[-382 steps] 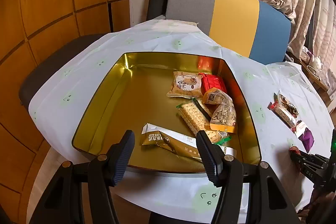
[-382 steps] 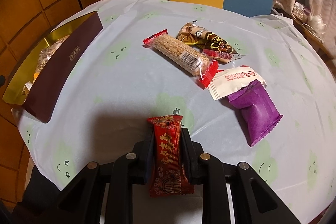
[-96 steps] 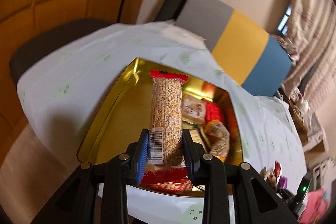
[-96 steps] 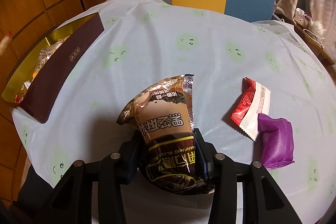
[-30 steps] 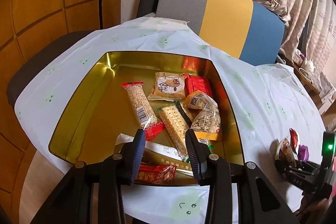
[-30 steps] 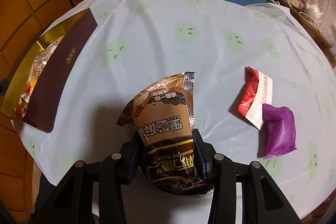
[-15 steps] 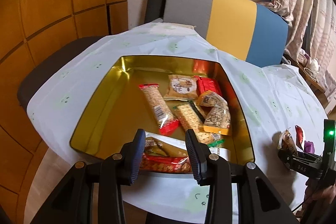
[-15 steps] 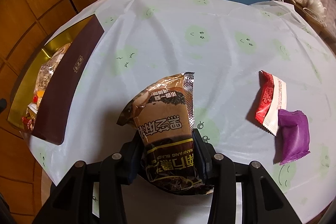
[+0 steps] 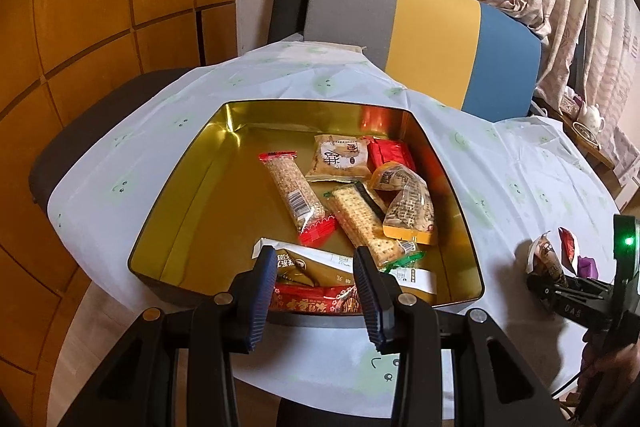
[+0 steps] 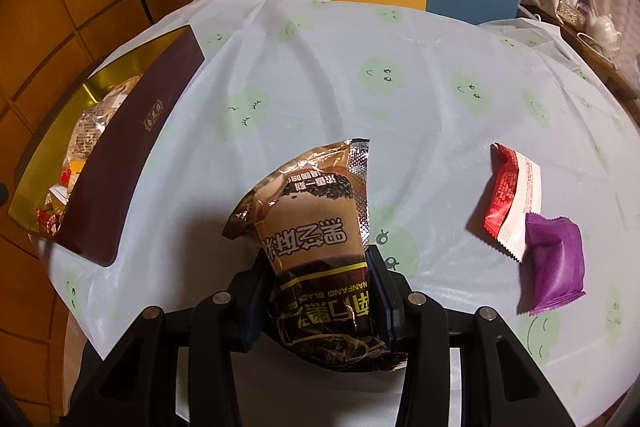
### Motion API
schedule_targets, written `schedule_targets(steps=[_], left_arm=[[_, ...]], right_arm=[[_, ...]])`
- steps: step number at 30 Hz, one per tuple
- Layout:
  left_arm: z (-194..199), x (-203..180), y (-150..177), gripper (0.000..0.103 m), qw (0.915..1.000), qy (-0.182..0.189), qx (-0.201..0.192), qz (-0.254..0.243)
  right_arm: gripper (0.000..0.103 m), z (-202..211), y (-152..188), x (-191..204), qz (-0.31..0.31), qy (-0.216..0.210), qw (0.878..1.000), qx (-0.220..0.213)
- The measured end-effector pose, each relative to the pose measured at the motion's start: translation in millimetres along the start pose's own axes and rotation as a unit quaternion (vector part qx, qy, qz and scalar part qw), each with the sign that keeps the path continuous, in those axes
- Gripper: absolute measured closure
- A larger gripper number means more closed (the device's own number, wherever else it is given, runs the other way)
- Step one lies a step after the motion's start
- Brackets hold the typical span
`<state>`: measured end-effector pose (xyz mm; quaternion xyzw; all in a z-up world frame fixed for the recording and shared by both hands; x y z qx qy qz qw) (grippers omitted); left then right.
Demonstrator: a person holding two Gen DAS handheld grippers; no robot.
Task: Organize snacks
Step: 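Carry the brown-and-gold wafer bag into the tin and open the right tool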
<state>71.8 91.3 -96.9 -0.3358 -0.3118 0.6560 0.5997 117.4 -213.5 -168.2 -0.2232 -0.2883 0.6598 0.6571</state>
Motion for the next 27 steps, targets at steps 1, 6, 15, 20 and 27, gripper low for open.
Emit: schedule_targets(steps=[1,6,15,20,27], left_arm=[[-1.2,-0.1,0.1,0.063,1.0,0.0,0.001,-0.001],[-4.7,3.7,2.5,0.063,1.0,-0.004,0.005,0.003],[-11.2,15.9,7.5,0.063,0.9997,-0.012,0.014,0.017],[-12.5,24.1,9.4,0.063,0.9994,-0.018,0.017,0.023],[-7.8,60.1,1.1,0.063,0.9968,-0.052,0.001,0.06]], right_arm=[[0.058,-0.3,-1.0,-0.5,-0.006,-0.001,1.0,0.004],[0.06,-5.6,-10.0,-1.3,-0.044,-0.021,0.999,0.021],[0.061,12.5,-33.2,26.3,-0.042,-0.062,0.997,-0.002],[0.061,32.1,-60.4,68.2,0.003,-0.109,0.994,-0.03],[0.061,35.2,-73.6,152.8,0.079,-0.183,0.98,-0.018]])
Point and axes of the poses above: each gripper's, at about its wrist camera, not at the fingertips, and z roughly against the way its jaws point, x to its left, y to its underside, the point moved 9 cm from there along -z, roughly the way its jaws point, and after that the axes turned 10 degrees about -x, right-handed, at the moved point
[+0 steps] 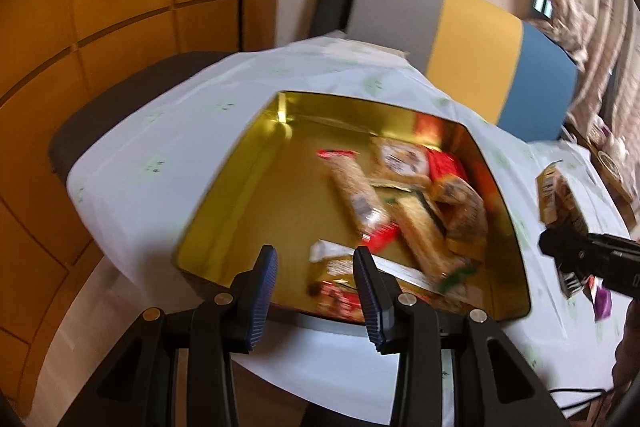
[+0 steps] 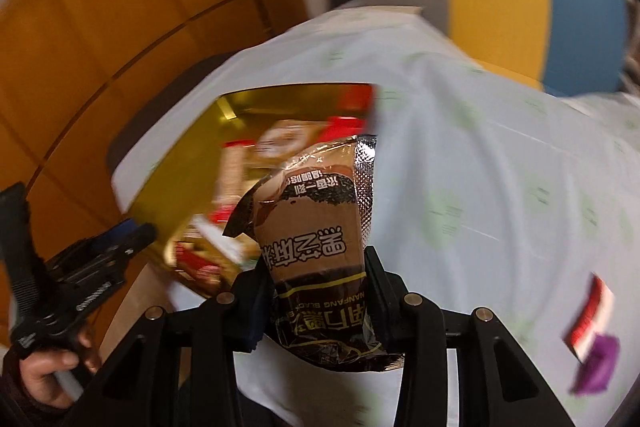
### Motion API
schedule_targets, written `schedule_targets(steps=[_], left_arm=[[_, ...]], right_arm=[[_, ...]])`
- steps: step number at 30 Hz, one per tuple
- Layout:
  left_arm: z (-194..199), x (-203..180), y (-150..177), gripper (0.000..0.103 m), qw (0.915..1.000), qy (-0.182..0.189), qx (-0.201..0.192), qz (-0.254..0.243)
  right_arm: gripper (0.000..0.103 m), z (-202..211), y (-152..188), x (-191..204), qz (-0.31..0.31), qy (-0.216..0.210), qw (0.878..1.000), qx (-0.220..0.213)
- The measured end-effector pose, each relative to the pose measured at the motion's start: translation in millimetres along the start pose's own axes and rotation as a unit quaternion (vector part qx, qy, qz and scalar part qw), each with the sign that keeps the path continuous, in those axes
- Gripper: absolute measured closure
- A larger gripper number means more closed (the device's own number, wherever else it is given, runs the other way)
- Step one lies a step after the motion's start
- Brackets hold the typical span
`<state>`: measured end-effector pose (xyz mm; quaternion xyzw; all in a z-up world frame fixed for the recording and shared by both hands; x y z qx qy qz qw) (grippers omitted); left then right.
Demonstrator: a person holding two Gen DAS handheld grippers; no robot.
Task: Organize snacks
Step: 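Carry the brown-and-gold wafer bag into the tin and open the right tool, then move the right tool to the purple packet and grasp it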
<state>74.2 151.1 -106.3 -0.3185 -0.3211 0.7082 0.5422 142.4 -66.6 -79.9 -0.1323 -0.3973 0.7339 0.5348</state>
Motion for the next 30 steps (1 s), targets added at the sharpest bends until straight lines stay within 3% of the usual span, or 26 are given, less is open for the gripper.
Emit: schedule_targets(steps=[7,10,13,20,30], left_arm=[[-1.7,28.4,0.3,0.063,0.9994,-0.025,0.004,0.022],[-0.6,31.5,1.7,0.063,0.9994,-0.029,0.003,0.021],[-2.2,31.7,3.5,0.063,0.9993,-0.028,0.007,0.023],[3.9,18.0,0.5,0.063,0.9998,-0.016,-0.001,0.011],[17.0,-8.6,-5.0,0.063,0.9997,0.01,-0.013,-0.017]], right_arm=[[0.057,-61.7,-16.1,71.5,0.037,-0.059,0.997,0.04],[0.055,-89.3,-5.3,84.6,0.039,-0.068,0.994,0.072],[0.054,-95.8,2.5,87.1,0.043,-0.062,0.994,0.073],[0.054,-60.2,-6.1,77.9,0.047,-0.057,0.997,0.026],[0.052,0.7,-3.8,32.7,0.03,0.001,0.999,-0.043]])
Point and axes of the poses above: each gripper's, at about its wrist camera, not at the fingertips, and z roughly against the way its jaws point, x to its left, y to its underside, the point moved 9 cm from there along -z, roughly the way its jaws point, and after that the axes turned 10 degrees about -x, right-handed, at the moved point
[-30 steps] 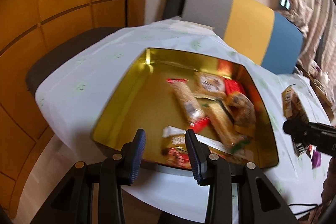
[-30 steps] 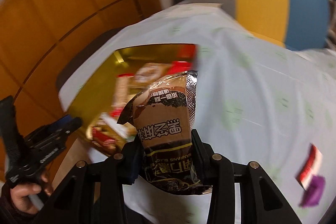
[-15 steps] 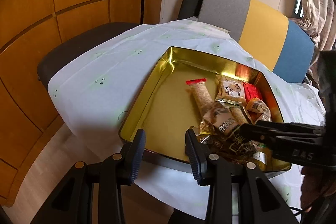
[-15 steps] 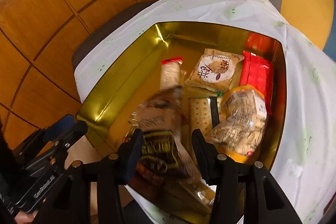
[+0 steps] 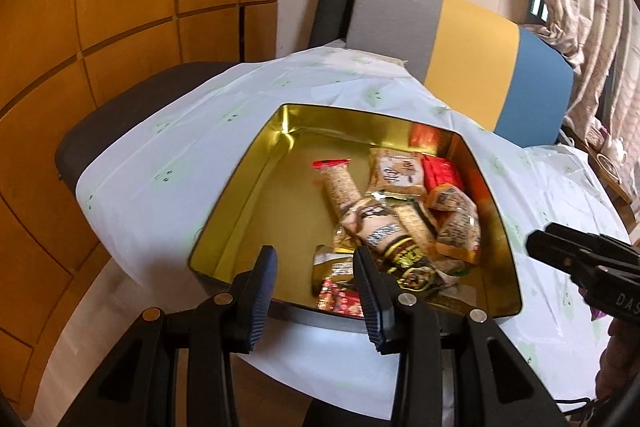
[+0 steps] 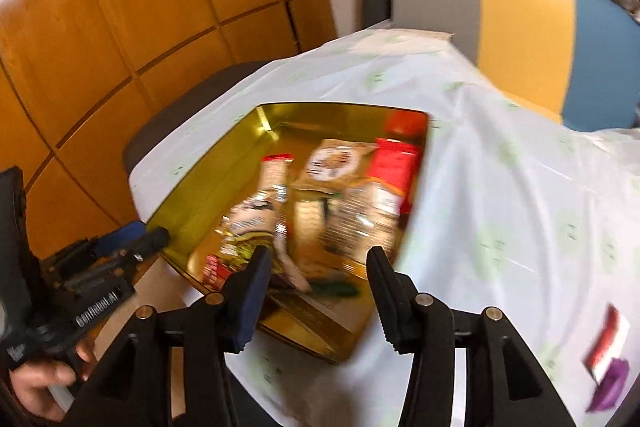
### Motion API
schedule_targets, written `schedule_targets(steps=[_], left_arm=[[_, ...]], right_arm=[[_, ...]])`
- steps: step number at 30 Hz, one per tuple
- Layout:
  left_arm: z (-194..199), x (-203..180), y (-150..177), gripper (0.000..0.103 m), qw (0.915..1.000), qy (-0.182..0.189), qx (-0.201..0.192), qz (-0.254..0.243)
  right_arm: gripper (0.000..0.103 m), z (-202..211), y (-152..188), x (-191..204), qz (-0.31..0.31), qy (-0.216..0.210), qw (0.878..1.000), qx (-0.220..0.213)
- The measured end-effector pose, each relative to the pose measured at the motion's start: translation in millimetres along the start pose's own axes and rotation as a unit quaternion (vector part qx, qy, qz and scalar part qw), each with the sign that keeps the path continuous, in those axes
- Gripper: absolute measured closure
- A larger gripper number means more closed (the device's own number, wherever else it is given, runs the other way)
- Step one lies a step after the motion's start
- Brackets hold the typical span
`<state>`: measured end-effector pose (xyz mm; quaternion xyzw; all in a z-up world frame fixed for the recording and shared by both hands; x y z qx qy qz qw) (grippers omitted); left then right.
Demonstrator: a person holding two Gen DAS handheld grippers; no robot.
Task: Organize snacks
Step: 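Move the right tool to the purple packet and grasp it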
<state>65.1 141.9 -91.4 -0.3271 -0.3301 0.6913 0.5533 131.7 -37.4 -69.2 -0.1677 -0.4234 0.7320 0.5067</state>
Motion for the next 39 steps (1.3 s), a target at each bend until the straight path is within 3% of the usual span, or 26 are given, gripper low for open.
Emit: schedule_targets(steps=[9,22,28,33,39], left_arm=[[6.7,-41.9,-1.9,0.063,0.9986,0.034,-0.003,-0.039],[10.7,-102.2,3.8,0.063,0.992,0.085,0.003,-0.094],[11.8,-131.4,9.4,0.063,0.9864,0.113,0.01,-0.119],[13.0,-156.9,15.9,0.063,0.9805,0.138,0.017,-0.138],[14.4,-183.8,31.1,0.063,0.9713,0.169,0.035,-0.164]], right_arm=[[0.048,50.1,32.1,-92.3,-0.055,0.091,0.994,-0.001],[0.042,105.2,75.1,-204.7,-0.12,0.201,0.972,0.015],[0.038,138.1,91.9,-248.5,-0.172,0.249,0.953,-0.001],[0.039,167.9,109.4,-287.0,-0.222,0.3,0.928,-0.008],[0.038,175.9,133.7,-309.1,-0.272,0.309,0.911,0.004]])
Point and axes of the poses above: each gripper's, at about its wrist camera, not at the fingertips, and z roughly against the way its jaws point, x to its left, y to its underside, the point moved 9 cm from there along -z, roughly the way its jaws point, and after that the axes turned 10 degrees about -x, right-handed, at the moved point
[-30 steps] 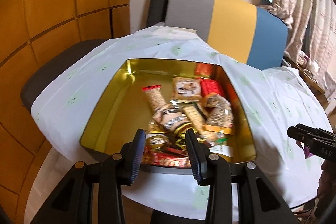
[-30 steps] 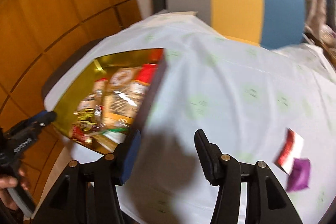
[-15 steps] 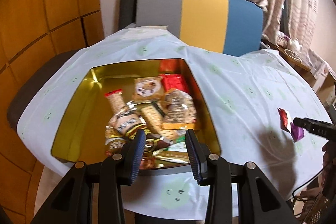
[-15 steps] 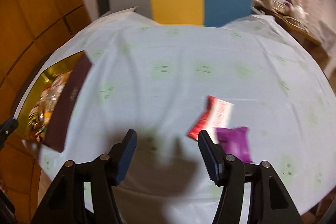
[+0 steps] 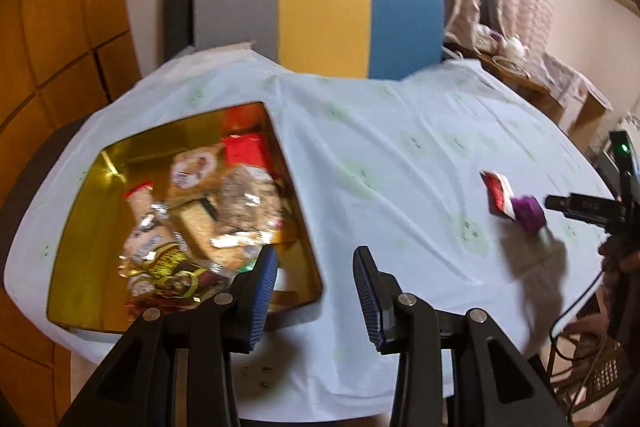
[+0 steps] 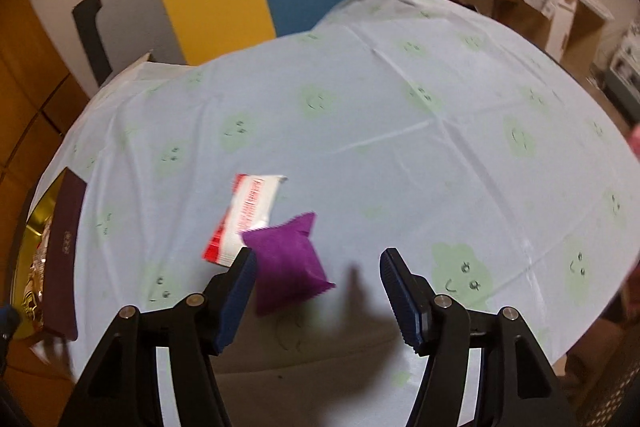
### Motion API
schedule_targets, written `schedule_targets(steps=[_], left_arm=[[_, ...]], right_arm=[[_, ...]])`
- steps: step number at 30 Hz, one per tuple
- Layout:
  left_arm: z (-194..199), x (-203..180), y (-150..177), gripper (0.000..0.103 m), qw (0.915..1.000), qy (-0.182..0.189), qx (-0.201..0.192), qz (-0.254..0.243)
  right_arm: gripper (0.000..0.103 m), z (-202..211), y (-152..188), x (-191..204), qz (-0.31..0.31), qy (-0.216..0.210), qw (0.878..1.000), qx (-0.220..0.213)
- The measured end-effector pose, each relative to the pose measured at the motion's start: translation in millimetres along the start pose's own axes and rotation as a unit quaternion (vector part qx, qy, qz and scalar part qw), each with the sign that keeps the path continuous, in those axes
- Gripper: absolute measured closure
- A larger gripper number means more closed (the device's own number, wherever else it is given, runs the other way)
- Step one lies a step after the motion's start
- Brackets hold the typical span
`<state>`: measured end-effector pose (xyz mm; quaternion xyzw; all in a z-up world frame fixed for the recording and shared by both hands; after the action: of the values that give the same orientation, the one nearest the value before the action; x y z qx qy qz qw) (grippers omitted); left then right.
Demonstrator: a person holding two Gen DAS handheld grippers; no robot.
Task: Organize snacks
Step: 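Move the right tool to the purple packet and grasp it, then grasp the red-and-white Rolls packet with the left tool while the right tool holds the purple packet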
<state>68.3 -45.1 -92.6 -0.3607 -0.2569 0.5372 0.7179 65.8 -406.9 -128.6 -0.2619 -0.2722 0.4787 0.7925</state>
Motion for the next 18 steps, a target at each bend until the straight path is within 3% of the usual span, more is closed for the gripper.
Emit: schedule_targets(steps=[5,7,12,14,18], left_arm=[[-16.1,-29.2,1.6,0.063,0.9988,0.037,0.023,-0.023],[-22.8,-37.6,1.1,0.063,0.9981,0.046,0.031,-0.029],[-37.7,-57.5,3.8,0.063,0.9956,0.055,0.048,-0.058],[-43.3,-64.1,4.1,0.063,0.9946,0.059,0.055,-0.065],[-58.4,-83.7,-1.2,0.063,0.9923,0.077,0.069,-0.068]], right_arm=[[0.038,-12.7,8.1,1.3,-0.001,-0.009,1.0,0.01],[0.038,-16.9,10.8,7.5,-0.01,-0.035,0.999,0.016],[0.039,-33.2,18.8,21.9,0.039,-0.034,0.998,0.02],[0.053,-41.5,23.2,23.9,0.055,-0.026,0.998,0.027],[0.055,-38.0,25.7,20.2,0.072,-0.005,0.997,0.01]])
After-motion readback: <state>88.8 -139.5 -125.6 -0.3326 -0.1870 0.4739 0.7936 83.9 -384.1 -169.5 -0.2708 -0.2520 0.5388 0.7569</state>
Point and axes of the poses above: each gripper's, at about its wrist camera, not at the fingertips, and z roughly against the way its jaws point, x to its left, y to its underside, the point moved 9 cm from there along -z, roughly the way its jaws point, and after that the axes turned 10 degrees about -x, right-handed, at the moved point
